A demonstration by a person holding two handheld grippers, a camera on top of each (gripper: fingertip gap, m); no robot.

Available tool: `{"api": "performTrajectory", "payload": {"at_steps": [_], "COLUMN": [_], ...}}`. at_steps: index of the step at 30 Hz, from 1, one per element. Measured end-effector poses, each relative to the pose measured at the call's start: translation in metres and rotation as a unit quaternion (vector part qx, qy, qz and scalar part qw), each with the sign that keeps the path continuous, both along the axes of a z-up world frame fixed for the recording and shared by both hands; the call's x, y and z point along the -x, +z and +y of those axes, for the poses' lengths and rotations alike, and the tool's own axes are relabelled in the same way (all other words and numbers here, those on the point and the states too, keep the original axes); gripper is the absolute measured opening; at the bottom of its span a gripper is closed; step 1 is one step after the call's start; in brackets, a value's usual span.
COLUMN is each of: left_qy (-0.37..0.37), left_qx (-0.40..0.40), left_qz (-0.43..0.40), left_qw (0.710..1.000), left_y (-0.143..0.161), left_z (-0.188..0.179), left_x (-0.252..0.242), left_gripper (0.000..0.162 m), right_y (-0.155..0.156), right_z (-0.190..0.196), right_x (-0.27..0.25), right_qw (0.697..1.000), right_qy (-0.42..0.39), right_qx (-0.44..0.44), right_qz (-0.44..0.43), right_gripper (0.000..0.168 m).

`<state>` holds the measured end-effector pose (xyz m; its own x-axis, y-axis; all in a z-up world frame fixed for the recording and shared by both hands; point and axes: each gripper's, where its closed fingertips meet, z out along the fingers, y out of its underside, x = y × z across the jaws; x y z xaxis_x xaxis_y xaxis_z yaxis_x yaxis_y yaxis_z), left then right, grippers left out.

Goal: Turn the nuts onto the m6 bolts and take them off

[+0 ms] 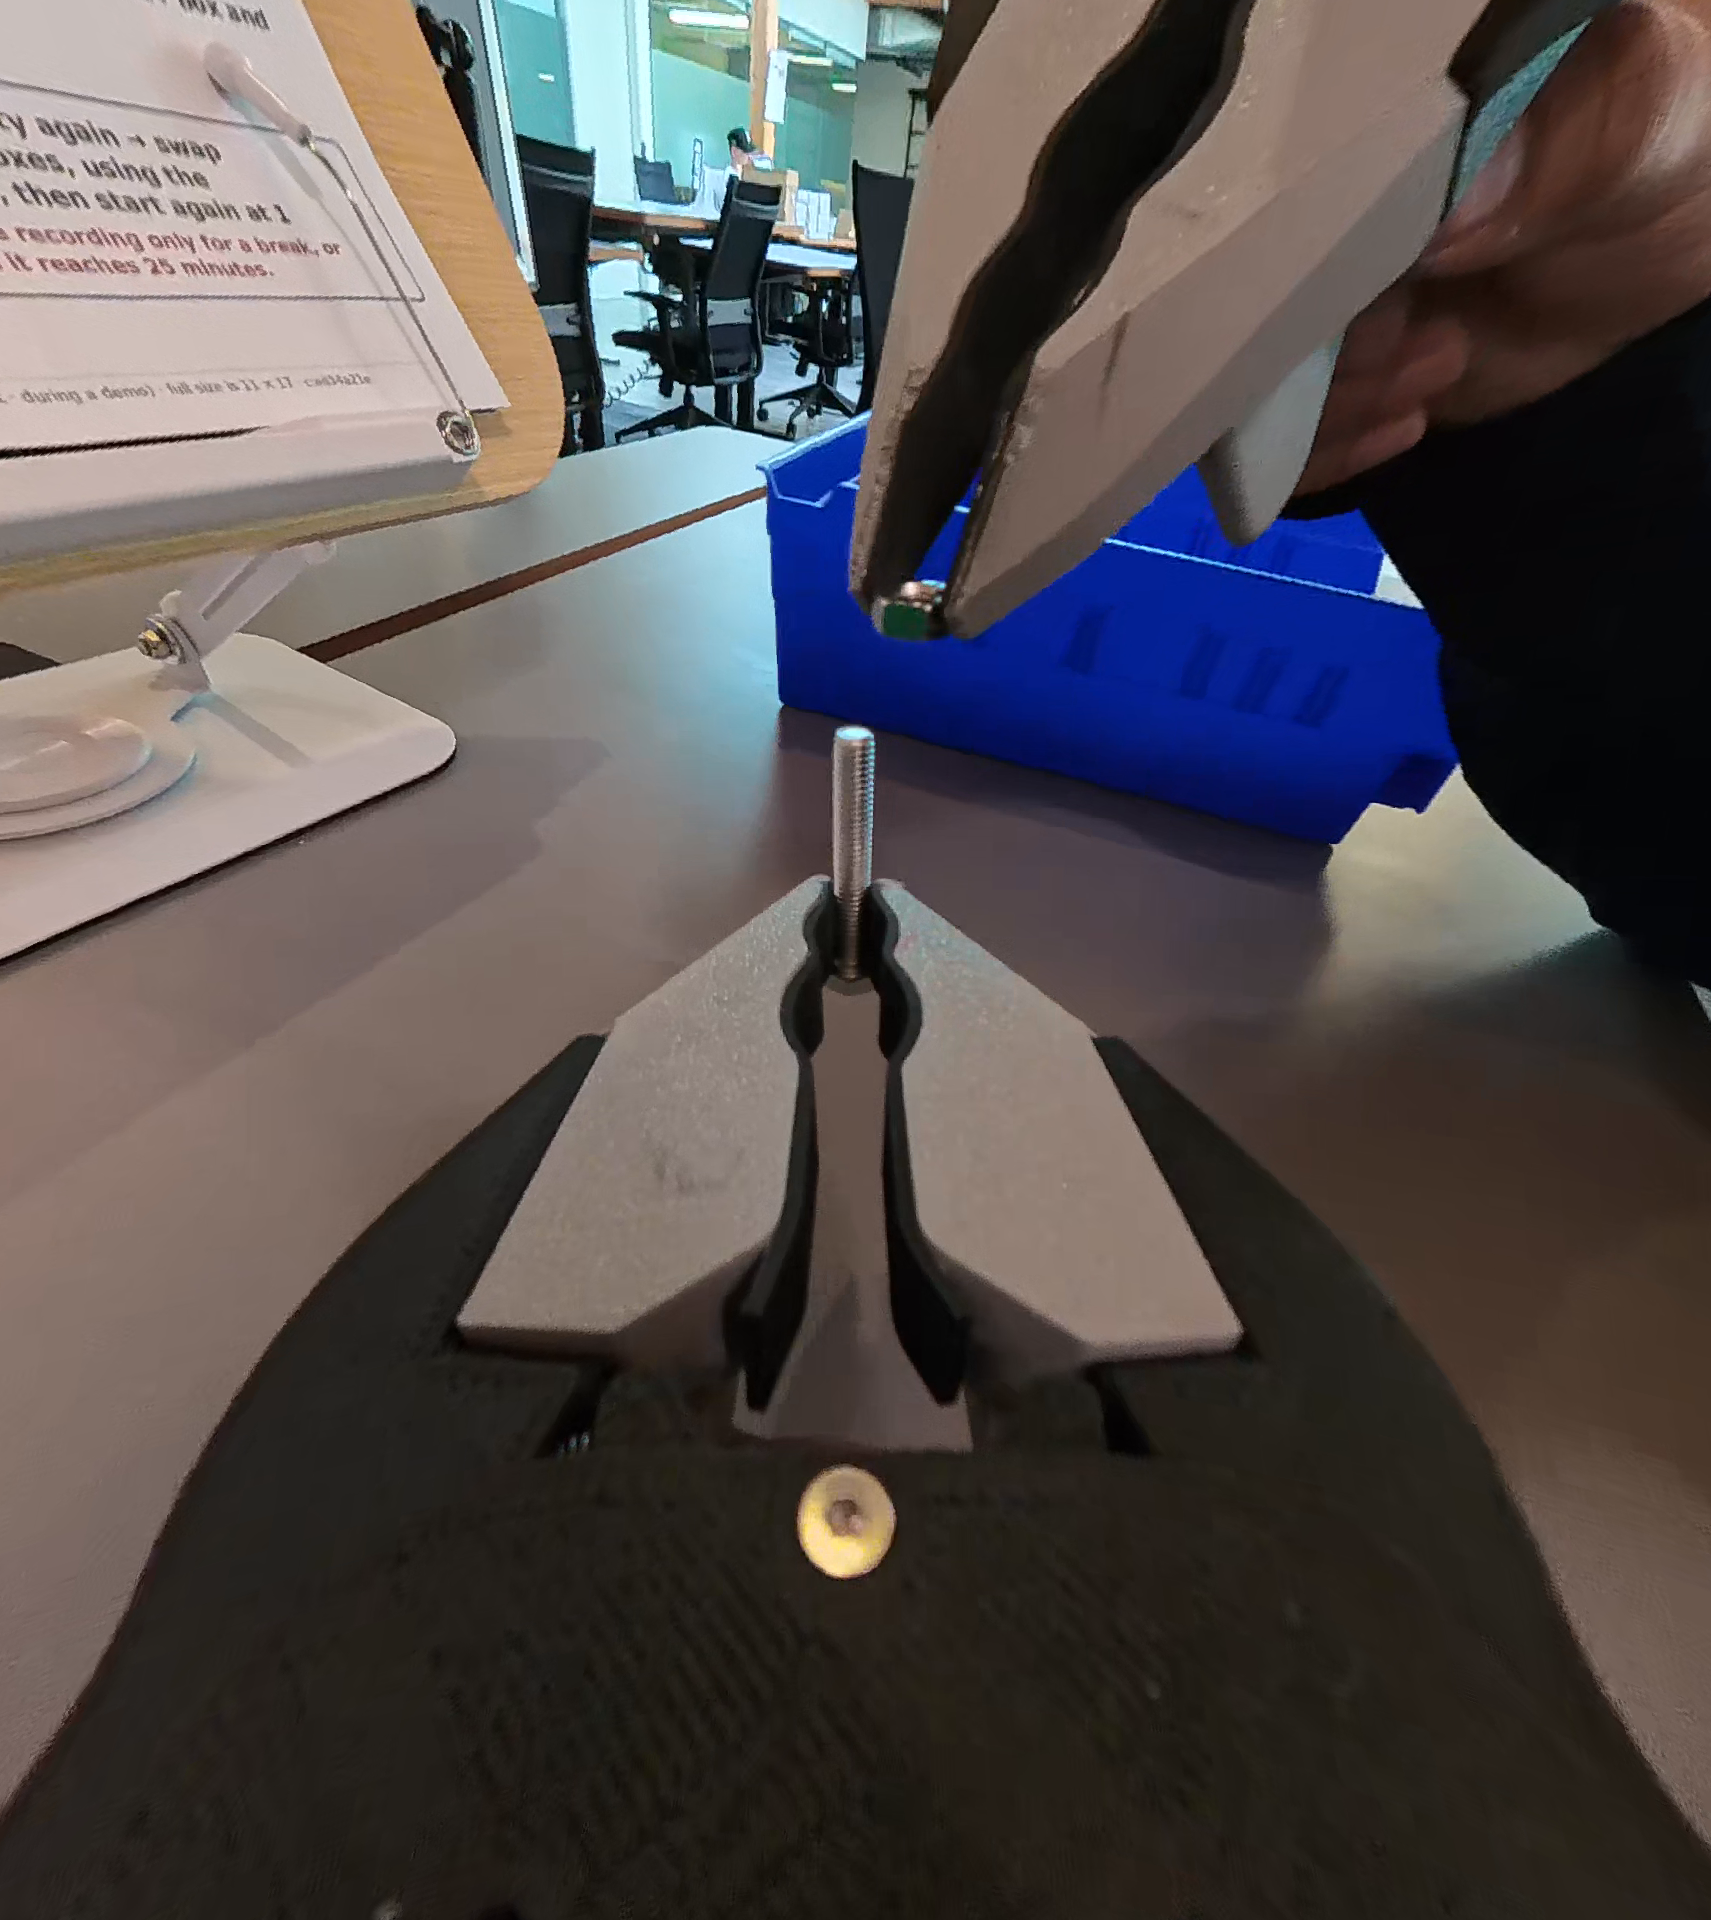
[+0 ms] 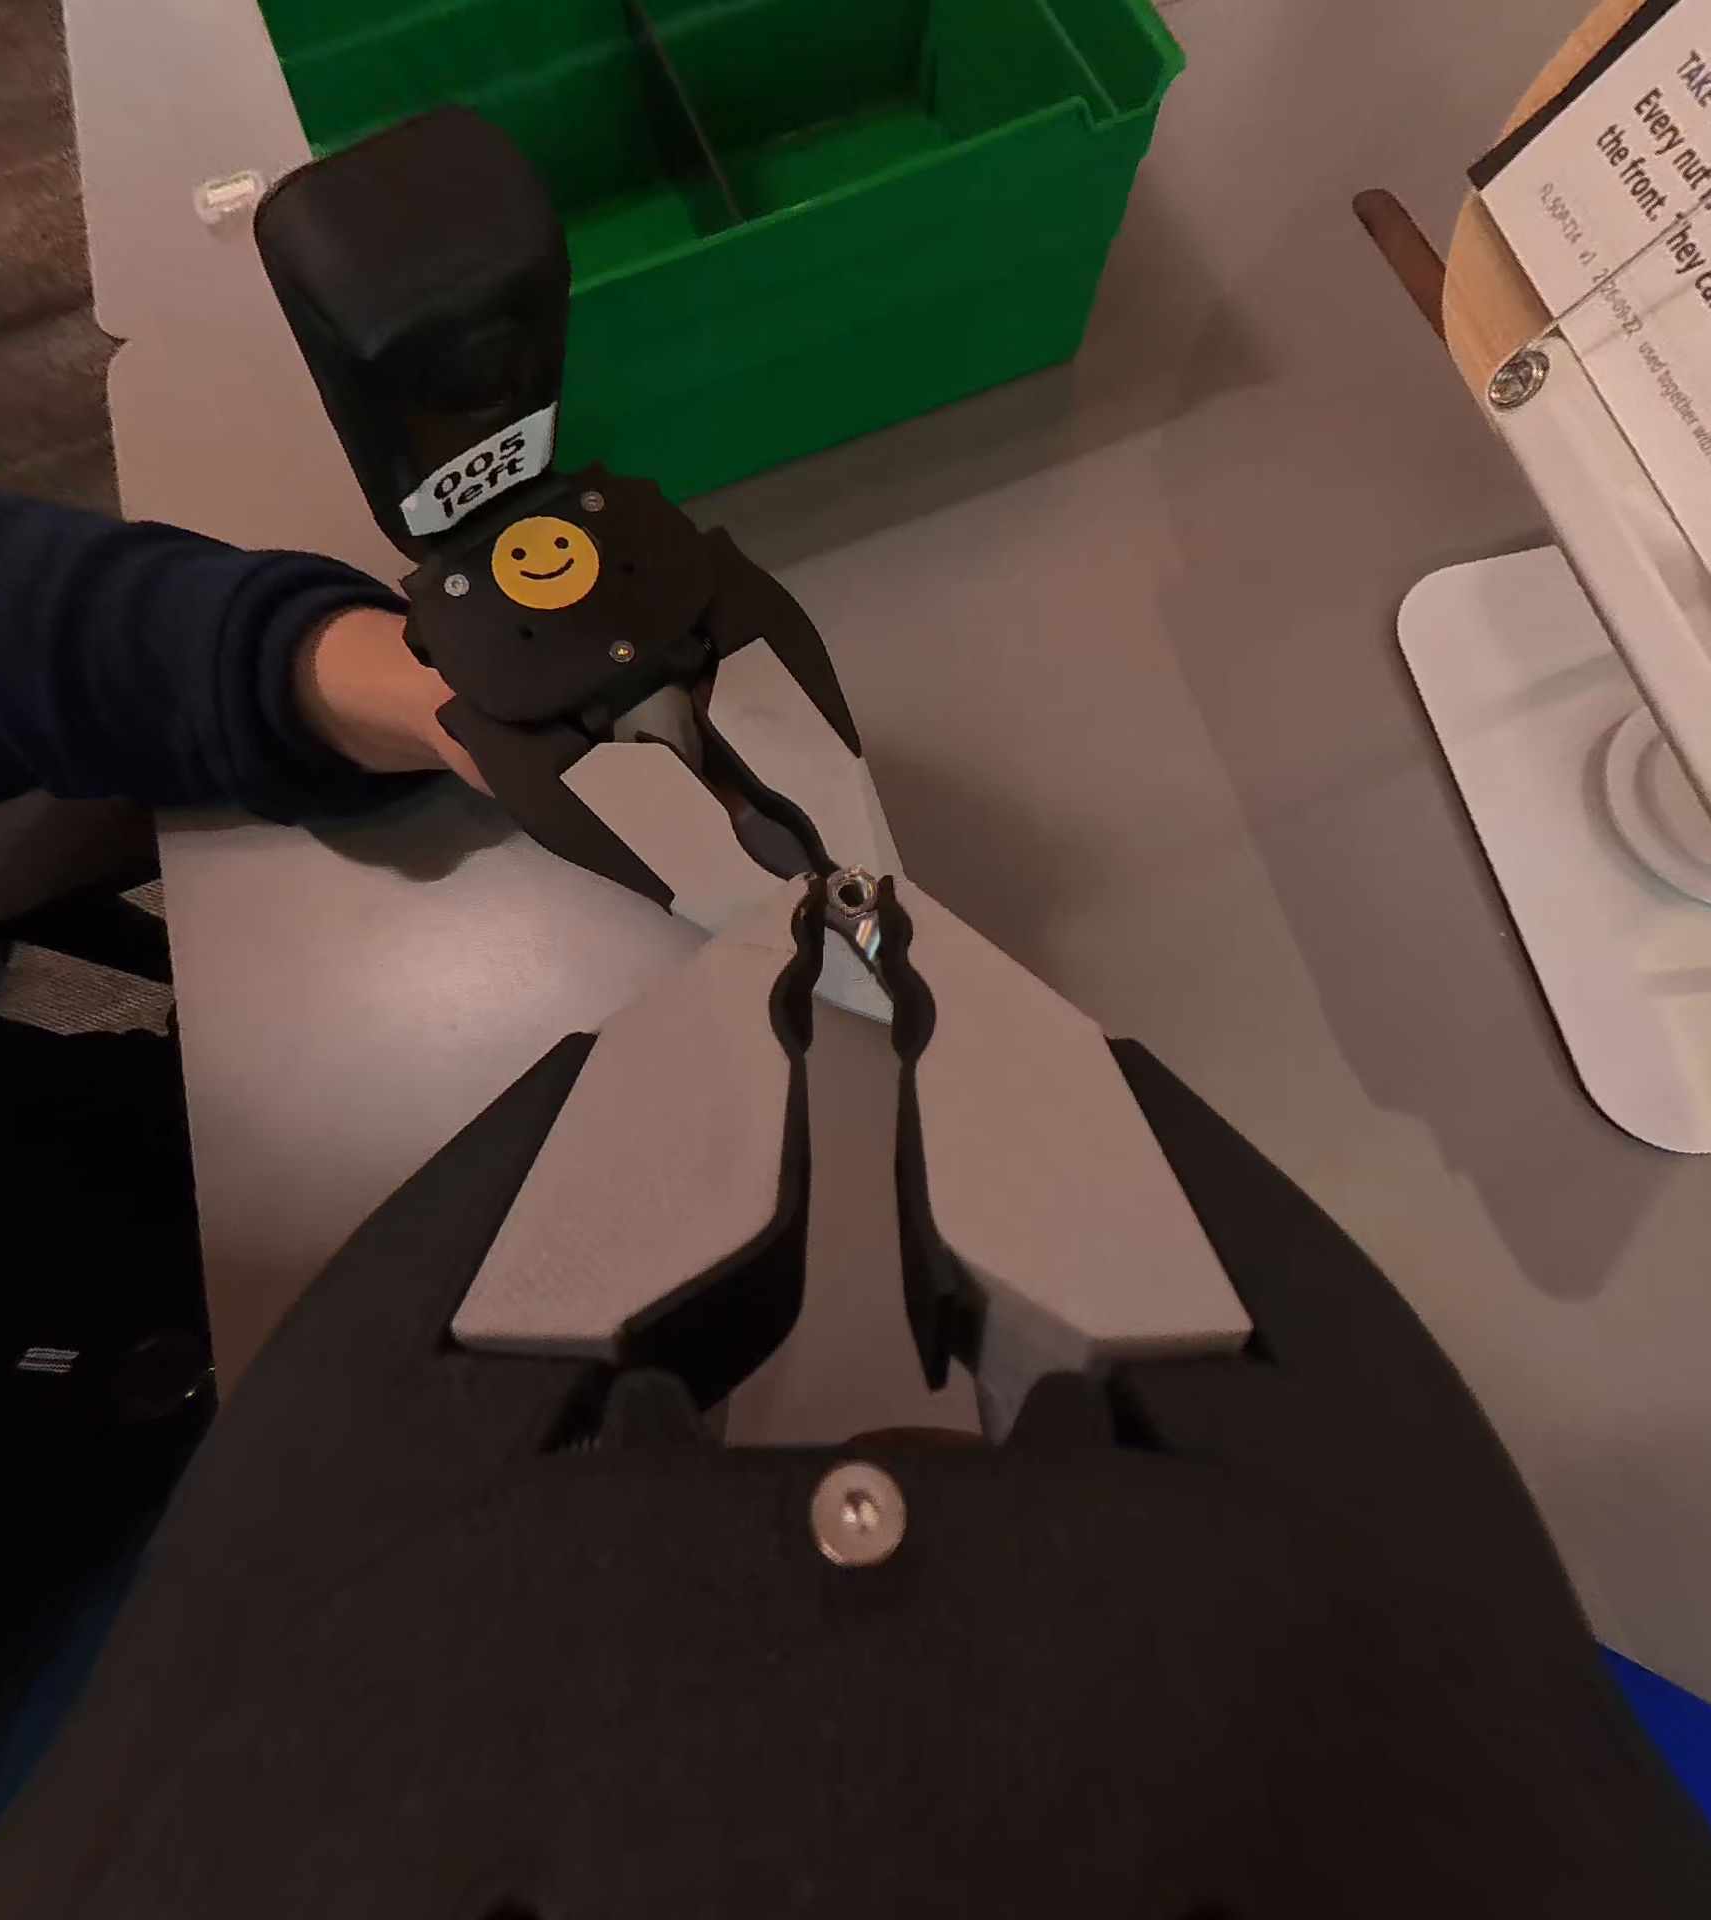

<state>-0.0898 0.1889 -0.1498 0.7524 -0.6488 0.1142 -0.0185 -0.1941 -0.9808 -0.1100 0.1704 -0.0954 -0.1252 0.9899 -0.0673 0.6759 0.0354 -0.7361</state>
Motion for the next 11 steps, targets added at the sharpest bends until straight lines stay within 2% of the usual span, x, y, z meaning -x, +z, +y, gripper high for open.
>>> {"api": "performTrajectory", "payload": {"at_steps": [11], "left_qy": [-0.02], "left_qx": [-0.029], "left_qz": [0.001], "left_qw": [0.999], "left_y": [0.006], "left_z": [-0.006], "left_x": [-0.012], "left_gripper": [0.003], "right_y": [0.003], "right_z": [-0.001], "right_x": [-0.008], "right_qw": [1.0], "right_qy": [-0.01], "right_qx": [0.008], "right_qz": [-0.001], "right_gripper": [0.006]}}
